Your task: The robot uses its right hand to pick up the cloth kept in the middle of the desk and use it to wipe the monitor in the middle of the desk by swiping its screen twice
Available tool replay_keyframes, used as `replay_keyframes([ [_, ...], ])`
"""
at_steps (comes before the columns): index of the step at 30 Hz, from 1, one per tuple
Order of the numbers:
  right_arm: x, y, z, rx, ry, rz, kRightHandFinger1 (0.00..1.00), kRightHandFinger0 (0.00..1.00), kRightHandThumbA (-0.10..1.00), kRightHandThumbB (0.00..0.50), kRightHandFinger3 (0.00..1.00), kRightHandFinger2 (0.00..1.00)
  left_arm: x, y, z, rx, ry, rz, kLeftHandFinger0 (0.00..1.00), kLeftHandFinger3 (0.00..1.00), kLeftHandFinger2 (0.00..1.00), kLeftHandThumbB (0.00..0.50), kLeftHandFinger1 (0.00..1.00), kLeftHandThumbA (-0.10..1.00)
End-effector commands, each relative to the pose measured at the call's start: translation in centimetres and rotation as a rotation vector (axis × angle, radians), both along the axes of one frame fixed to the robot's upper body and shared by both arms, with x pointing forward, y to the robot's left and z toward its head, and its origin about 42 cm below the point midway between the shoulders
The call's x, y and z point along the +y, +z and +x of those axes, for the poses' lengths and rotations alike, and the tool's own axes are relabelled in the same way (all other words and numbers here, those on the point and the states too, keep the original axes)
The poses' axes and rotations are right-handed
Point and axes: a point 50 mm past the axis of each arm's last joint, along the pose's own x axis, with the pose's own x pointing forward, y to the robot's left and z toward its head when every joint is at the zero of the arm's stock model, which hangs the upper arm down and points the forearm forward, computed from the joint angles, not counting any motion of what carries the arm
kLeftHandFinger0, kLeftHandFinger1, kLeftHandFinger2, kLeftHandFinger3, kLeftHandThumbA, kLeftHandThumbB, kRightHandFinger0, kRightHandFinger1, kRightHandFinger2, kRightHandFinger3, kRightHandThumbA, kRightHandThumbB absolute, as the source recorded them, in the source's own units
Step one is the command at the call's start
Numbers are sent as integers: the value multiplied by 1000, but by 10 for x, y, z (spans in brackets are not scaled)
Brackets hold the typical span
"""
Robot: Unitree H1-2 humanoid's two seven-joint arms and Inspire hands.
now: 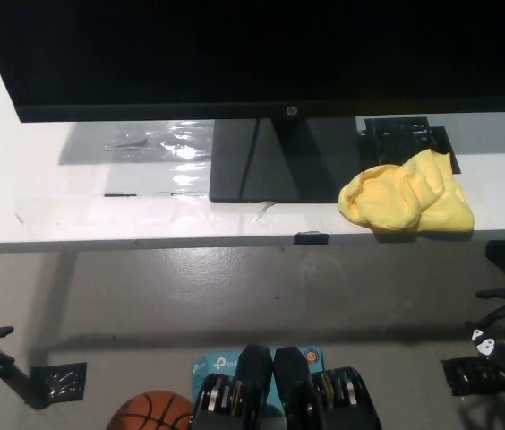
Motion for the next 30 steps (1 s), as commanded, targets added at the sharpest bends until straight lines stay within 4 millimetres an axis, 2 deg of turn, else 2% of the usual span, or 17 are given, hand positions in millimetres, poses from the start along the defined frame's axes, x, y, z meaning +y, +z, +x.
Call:
replay_keyframes([
  [1, 3, 33, 3, -133, -27, -22, 333, 301, 234, 152, 781, 529, 1, 5, -2, -36, -10, 4, 359, 726, 598, 205, 393, -100],
  [3, 7, 51, 6, -168, -18, -45, 413, 381, 366, 220, 932, 604, 1, 5, -2, -39, -8, 3, 344, 712, 577, 205, 375, -100],
  [4, 7, 51, 6, -165, -18, -44, 415, 384, 372, 222, 936, 606, 1, 5, -3, -37, -8, 4, 342, 711, 575, 205, 373, -100],
  [5, 10, 57, 7, -176, -11, -48, 640, 609, 440, 270, 1000, 720, 1, 4, -5, -35, -6, 5, 321, 695, 560, 209, 359, -100],
  [6, 15, 77, 11, -210, 13, -88, 809, 757, 502, 294, 1000, 869, 0, 4, -5, -32, -4, 6, 315, 692, 560, 209, 359, -100],
  [7, 17, 80, 12, -213, 19, -101, 860, 836, 525, 299, 1000, 885, 1, 5, -4, -30, -3, 8, 315, 691, 560, 210, 360, -100],
  [8, 18, 84, 13, -220, 27, -116, 911, 861, 544, 311, 1000, 961, 1, 5, -4, -28, -3, 8, 321, 698, 565, 216, 366, -100],
  [9, 29, 108, 19, -269, 69, -164, 1000, 964, 552, 334, 1000, 1000, 2, 6, -4, -27, -5, 10, 324, 703, 565, 224, 366, -100],
  [10, 31, 113, 21, -279, 81, -173, 1000, 987, 566, 345, 1000, 1000, 2, 6, -4, -28, -5, 10, 325, 705, 564, 225, 364, -100],
  [12, 40, 129, 25, -314, 126, -195, 1000, 968, 600, 348, 1000, 1000, 2, 6, -3, -32, -9, 9, 324, 703, 555, 222, 358, -100],
  [14, 49, 139, 28, -348, 154, -216, 1000, 937, 581, 338, 1000, 1000, 2, 6, -3, -33, -6, -11, 329, 699, 533, 224, 357, -100],
  [19, 60, 151, 34, -358, 186, -235, 1000, 957, 578, 362, 1000, 1000, 3, 6, -3, -24, -5, 0, 354, 701, 542, 218, 371, -100],
  [20, 63, 154, 36, -347, 203, -254, 1000, 964, 611, 354, 1000, 1000, 3, 6, -4, -26, -8, 5, 360, 710, 551, 215, 379, -100],
  [25, 71, 157, 44, -284, 234, -331, 1000, 1000, 654, 379, 1000, 1000, 4, 7, -5, -31, -13, 0, 374, 708, 554, 229, 384, -100],
  [26, 72, 156, 47, -269, 243, -328, 1000, 1000, 643, 382, 1000, 1000, 4, 6, -5, -28, -11, 2, 372, 705, 554, 225, 382, -100],
  [27, 72, 153, 51, -238, 253, -340, 1000, 1000, 686, 386, 1000, 1000, 4, 7, -4, -29, -13, 2, 370, 704, 550, 219, 378, -100],
  [30, 72, 150, 63, -180, 267, -348, 1000, 1000, 702, 391, 1000, 1000, 4, 8, -3, -29, -15, 1, 380, 699, 558, 237, 388, -100],
])
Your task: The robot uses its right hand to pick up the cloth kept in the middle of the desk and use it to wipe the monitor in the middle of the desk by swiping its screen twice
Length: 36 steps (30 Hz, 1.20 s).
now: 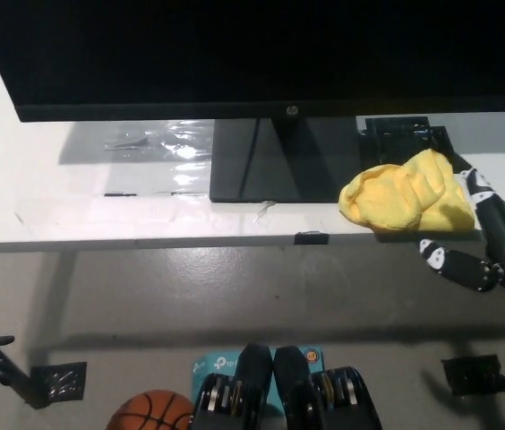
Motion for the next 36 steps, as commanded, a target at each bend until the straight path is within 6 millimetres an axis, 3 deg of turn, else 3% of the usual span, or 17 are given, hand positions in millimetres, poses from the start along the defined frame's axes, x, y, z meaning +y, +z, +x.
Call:
replay_keyframes([
  [1, -2, 12, 21, 67, -7, -78, 1000, 1000, 714, 391, 1000, 1000, 4, 11, 3, -37, -14, 18, 394, 696, 560, 243, 397, -100],
  [9, -5, 10, 61, 113, -20, -122, 1000, 1000, 752, 391, 1000, 1000, 3, 12, 2, -38, -15, 27, 394, 699, 549, 237, 398, -100],
  [16, -2, 19, 90, 113, -40, -151, 1000, 1000, 701, 351, 1000, 1000, 3, 13, 1, -41, -16, 18, 377, 683, 527, 229, 374, -100],
  [24, 6, 8, 105, 158, -13, -158, 1000, 1000, 699, 336, 1000, 1000, 4, 14, 3, -44, -18, 24, 346, 670, 523, 237, 353, -100],
  [27, 11, -1, 106, 207, 15, -195, 1000, 1000, 686, 277, 1000, 1000, 3, 14, 3, -41, -19, 31, 369, 675, 532, 233, 375, -100],
  [29, 12, -4, 106, 218, 22, -214, 1000, 1000, 690, 280, 1000, 1000, 3, 14, 4, -39, -16, 27, 365, 670, 533, 231, 373, -100],
  [31, 17, -9, 106, 243, 55, -293, 1000, 1000, 684, 241, 1000, 1000, 4, 16, 4, -40, -19, 38, 380, 687, 545, 231, 382, -100],
  [32, 17, -9, 106, 243, 56, -294, 1000, 1000, 684, 245, 1000, 1000, 4, 16, 4, -40, -19, 38, 380, 688, 545, 232, 383, -100],
  [33, 17, -12, 105, 259, 66, -320, 1000, 958, 641, 230, 1000, 1000, 4, 16, 4, -39, -18, 38, 378, 694, 544, 221, 379, -100],
  [34, 17, -15, 104, 284, 81, -354, 1000, 894, 669, 228, 1000, 1000, 4, 16, 4, -38, -17, 40, 368, 700, 545, 216, 369, -100],
  [36, 19, -15, 105, 314, 97, -401, 1000, 878, 720, 235, 1000, 1000, 5, 18, 5, -47, -21, 36, 374, 694, 541, 202, 369, -100],
])
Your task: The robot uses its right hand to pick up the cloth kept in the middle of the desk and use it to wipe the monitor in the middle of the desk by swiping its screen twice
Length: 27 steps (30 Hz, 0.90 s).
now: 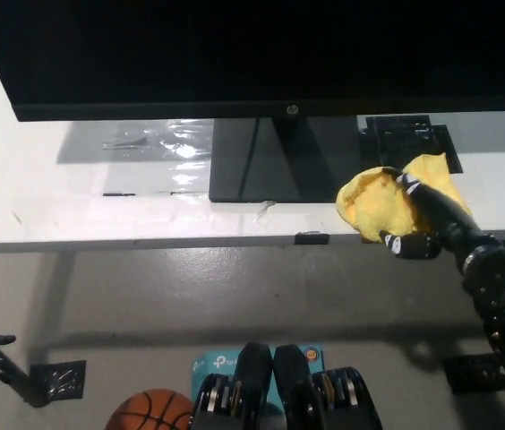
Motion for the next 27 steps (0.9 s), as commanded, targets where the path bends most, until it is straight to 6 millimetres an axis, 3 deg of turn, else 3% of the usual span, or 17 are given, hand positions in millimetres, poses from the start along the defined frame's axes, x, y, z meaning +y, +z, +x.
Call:
replay_keyframes([
  [1, 1, 21, 12, 23, 60, -110, 1000, 885, 720, 236, 1000, 1000, 7, 16, 3, -39, -16, 38, 378, 687, 538, 206, 371, -100],
  [3, 1, 19, 13, 25, 70, -123, 1000, 892, 694, 221, 1000, 1000, 7, 16, 3, -38, -14, 35, 383, 681, 536, 211, 372, -100],
  [4, 2, 19, 15, -12, 72, -115, 693, 589, 585, 106, 1000, 846, 7, 18, 5, -45, -15, 36, 382, 680, 535, 210, 371, -100],
  [5, 3, 20, 16, -39, 64, -105, 525, 467, 479, 6, 1000, 691, 7, 19, 6, -48, -15, 38, 376, 678, 535, 206, 366, -100],
  [7, 3, 19, 15, -139, 69, -89, 123, 80, 178, 0, 1000, 297, 6, 17, 6, -48, -15, 39, 368, 694, 538, 196, 364, -100],
  [8, 3, 19, 15, -146, 70, -90, 97, 1, -90, 0, 1000, 305, 5, 17, 6, -48, -15, 39, 369, 696, 542, 194, 367, -100],
  [9, 5, 18, 15, -218, 57, -86, 30, 0, -100, 0, 745, 209, 6, 17, 6, -47, -14, 41, 362, 700, 544, 200, 364, -100],
  [11, 6, 18, 14, -321, 56, -77, 96, 0, -100, 2, 385, 267, 7, 16, 6, -47, -14, 39, 354, 707, 546, 194, 362, -100],
  [12, 7, 18, 12, -392, 50, -37, 69, 0, -100, 0, 238, 248, 6, 18, 5, -42, -10, 36, 348, 708, 543, 184, 352, -100],
  [13, 8, 18, 11, -409, 40, -29, 200, 0, -100, 0, 158, 466, 5, 18, 5, -41, -10, 40, 350, 711, 550, 179, 353, -92],
  [14, 8, 19, 10, -425, 28, -24, 270, 0, -100, 0, 141, 577, 5, 16, 4, -42, -11, 47, 352, 712, 552, 179, 354, -89],
  [15, 8, 21, 9, -444, 30, -21, 277, 0, -100, 0, 170, 587, 5, 16, 4, -45, -15, 50, 352, 717, 558, 174, 356, -72],
  [18, 8, 22, 9, -470, 32, -7, 255, 0, -100, 0, 115, 565, 5, 16, 3, -52, -13, 36, 343, 708, 546, 183, 348, -19],
  [22, 7, 23, 9, -479, 23, 5, 266, 0, -100, 14, 129, 574, 5, 13, 1, -59, -21, 40, 377, 716, 548, 169, 373, 55],
  [25, 6, 22, 8, -479, 16, 4, 269, 0, -100, 11, 136, 582, 5, 13, 0, -52, -17, 39, 366, 726, 553, 161, 373, 54],
  [27, 6, 20, 8, -491, 12, 12, 238, 0, -100, 44, 112, 541, 5, 12, 0, -49, -16, 42, 368, 729, 561, 146, 373, 45],
])
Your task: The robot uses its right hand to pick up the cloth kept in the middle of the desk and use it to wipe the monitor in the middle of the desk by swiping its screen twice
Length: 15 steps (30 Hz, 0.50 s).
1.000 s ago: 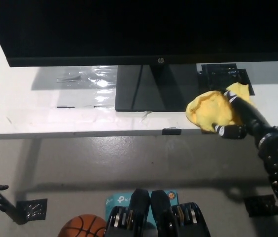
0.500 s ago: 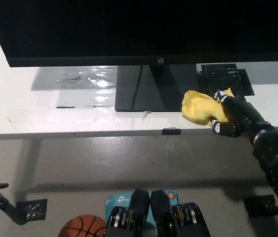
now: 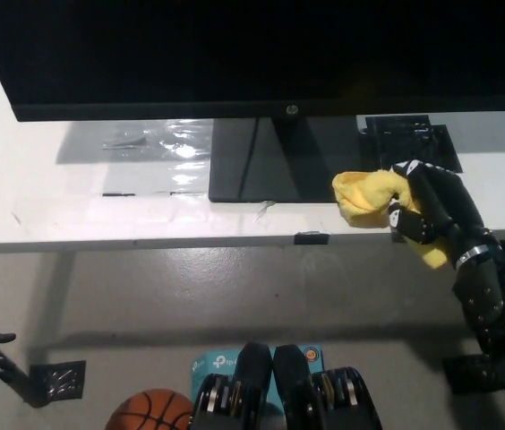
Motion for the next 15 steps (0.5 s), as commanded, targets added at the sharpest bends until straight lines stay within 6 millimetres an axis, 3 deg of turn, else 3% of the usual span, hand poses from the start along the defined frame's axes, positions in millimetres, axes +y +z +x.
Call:
replay_keyframes([
  [1, 1, 18, 4, -148, 15, 34, 230, 0, -100, 47, 77, 530, 5, 11, -1, -42, -14, 40, 351, 727, 556, 141, 362, 47],
  [5, 0, 17, 0, -130, -11, 121, 226, 0, -100, 29, 60, 513, 5, 10, -1, -41, -14, 40, 348, 732, 570, 160, 368, 83],
  [9, -2, 17, -6, -94, -57, 330, 227, 0, -100, 87, 59, 462, 4, 6, -5, -36, -14, 39, 327, 726, 558, 160, 353, 75],
  [12, -6, 27, -10, -106, -146, 450, 221, 0, -100, 59, 96, 477, 4, 5, -7, -31, -16, 44, 329, 712, 549, 157, 351, 42],
  [14, -8, 30, -10, -106, -164, 481, 218, 0, -100, 65, 111, 478, 4, 1, -10, -26, -13, 36, 341, 705, 551, 165, 355, 42],
  [15, -11, 34, -8, -121, -182, 505, 216, 0, -100, 100, 111, 474, 4, 1, -10, -23, -10, 40, 347, 702, 551, 176, 357, 46],
])
